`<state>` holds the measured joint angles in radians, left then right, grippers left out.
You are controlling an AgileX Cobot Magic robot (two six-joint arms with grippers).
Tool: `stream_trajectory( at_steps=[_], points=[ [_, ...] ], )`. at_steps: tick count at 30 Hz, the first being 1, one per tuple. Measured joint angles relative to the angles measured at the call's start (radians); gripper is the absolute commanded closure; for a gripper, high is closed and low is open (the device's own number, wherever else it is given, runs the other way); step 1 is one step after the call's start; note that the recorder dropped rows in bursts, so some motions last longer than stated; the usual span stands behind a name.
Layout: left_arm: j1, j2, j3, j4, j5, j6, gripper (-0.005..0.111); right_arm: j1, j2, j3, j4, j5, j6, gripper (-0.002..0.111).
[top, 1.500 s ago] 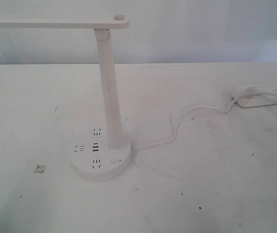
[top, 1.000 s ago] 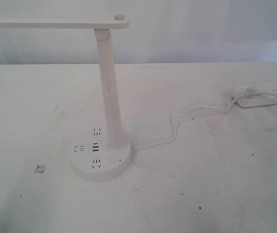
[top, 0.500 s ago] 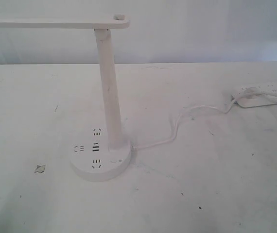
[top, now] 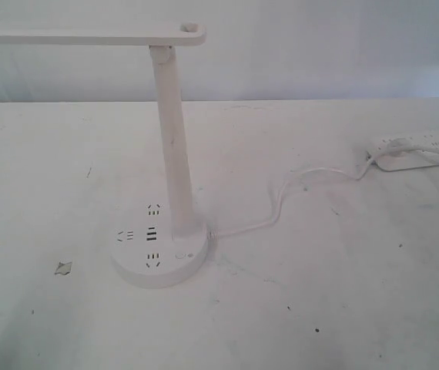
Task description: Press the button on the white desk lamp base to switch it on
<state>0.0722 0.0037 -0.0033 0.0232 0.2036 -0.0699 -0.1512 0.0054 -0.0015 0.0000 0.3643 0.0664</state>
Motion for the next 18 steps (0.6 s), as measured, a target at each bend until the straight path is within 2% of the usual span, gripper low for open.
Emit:
stream_trajectory(
  at_steps=[12,14,18],
  points=[
    [0.000,0.000,0.000,0.000,0.000,0.000,0.107,0.000,0.000,0.000,0.000,-0.027,0.000,0.108],
    [0.000,0.000,0.000,0.000,0.000,0.000,0.107,0.000,0.000,0.000,0.000,-0.086,0.000,0.108],
    [0.000,0.000,0.000,0.000,0.000,0.000,0.107,0.000,0.000,0.000,0.000,-0.345,0.043,0.108]
  ],
)
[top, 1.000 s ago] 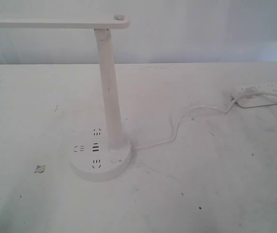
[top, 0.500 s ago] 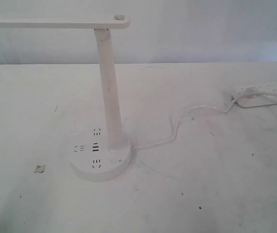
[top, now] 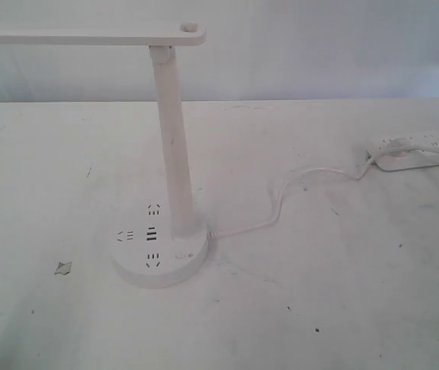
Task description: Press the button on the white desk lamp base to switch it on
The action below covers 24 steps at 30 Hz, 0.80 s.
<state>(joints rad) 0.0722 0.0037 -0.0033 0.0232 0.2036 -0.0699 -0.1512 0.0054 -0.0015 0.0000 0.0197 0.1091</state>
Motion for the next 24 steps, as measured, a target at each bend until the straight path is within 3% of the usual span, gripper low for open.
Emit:
stream_trajectory(
  at_steps=[6,17,24],
  points=[
    [0.000,0.000,0.000,0.000,0.000,0.000,0.107,0.000,0.000,0.000,0.012,-0.290,0.320,0.108],
    [0.000,0.000,0.000,0.000,0.000,0.000,0.107,0.000,0.000,0.000,0.016,-0.588,0.386,0.108],
    [0.000,0.000,0.000,0.000,0.000,0.000,0.107,0.000,-0.002,0.000,0.084,-0.780,0.544,0.108]
  ],
)
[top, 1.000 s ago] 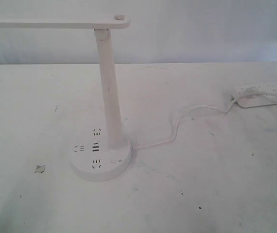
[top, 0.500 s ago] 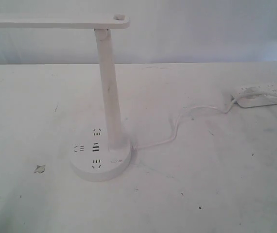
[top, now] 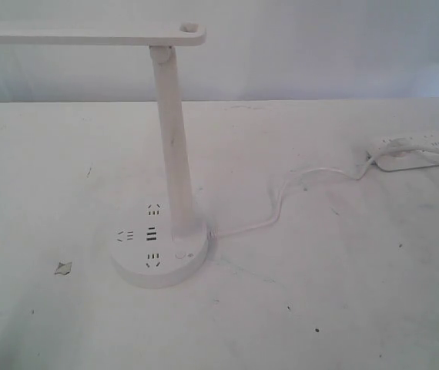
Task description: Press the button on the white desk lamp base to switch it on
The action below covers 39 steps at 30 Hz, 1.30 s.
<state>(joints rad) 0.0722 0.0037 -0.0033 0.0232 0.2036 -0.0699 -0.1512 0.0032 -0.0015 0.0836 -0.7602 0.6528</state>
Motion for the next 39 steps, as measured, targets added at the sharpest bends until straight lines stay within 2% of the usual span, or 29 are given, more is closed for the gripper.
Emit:
stream_trajectory(
  at_steps=[4,8,11,18,21,24,27,31,34,39],
  points=[
    [0.000,0.000,0.000,0.000,0.000,0.000,0.107,0.000,0.010,-0.080,0.085,-0.132,-0.002,0.108],
    [0.000,0.000,0.000,0.000,0.000,0.000,0.107,0.000,0.124,-0.234,-0.001,-0.154,0.016,0.108],
    [0.000,0.000,0.000,0.000,0.000,0.000,0.107,0.000,0.269,-0.353,-0.265,-0.170,0.131,0.108],
    [0.000,0.000,0.000,0.000,0.000,0.000,0.107,0.000,0.635,-0.526,-1.121,-0.372,0.632,0.108],
    [0.000,0.000,0.000,0.000,0.000,0.000,0.107,0.000,0.745,-0.527,-1.374,-0.429,0.762,0.108],
    [0.000,0.000,0.000,0.000,0.000,0.000,0.107,0.000,0.839,-0.527,-1.534,-0.446,0.876,0.108],
    [0.000,0.000,0.000,0.000,0.000,0.000,0.107,0.017,0.928,-0.525,-1.624,-0.449,0.960,0.108],
    [0.000,0.000,0.000,0.000,0.000,0.000,0.107,0.082,0.996,-0.491,-1.653,-0.449,0.993,0.108],
    [0.000,0.000,0.000,0.000,0.000,0.000,0.107,0.170,1.019,-0.462,-1.659,-0.438,0.994,0.108],
    [0.000,0.000,0.000,0.000,0.000,0.000,0.107,0.334,1.028,-0.432,-1.648,-0.258,0.978,0.108]
  ],
)
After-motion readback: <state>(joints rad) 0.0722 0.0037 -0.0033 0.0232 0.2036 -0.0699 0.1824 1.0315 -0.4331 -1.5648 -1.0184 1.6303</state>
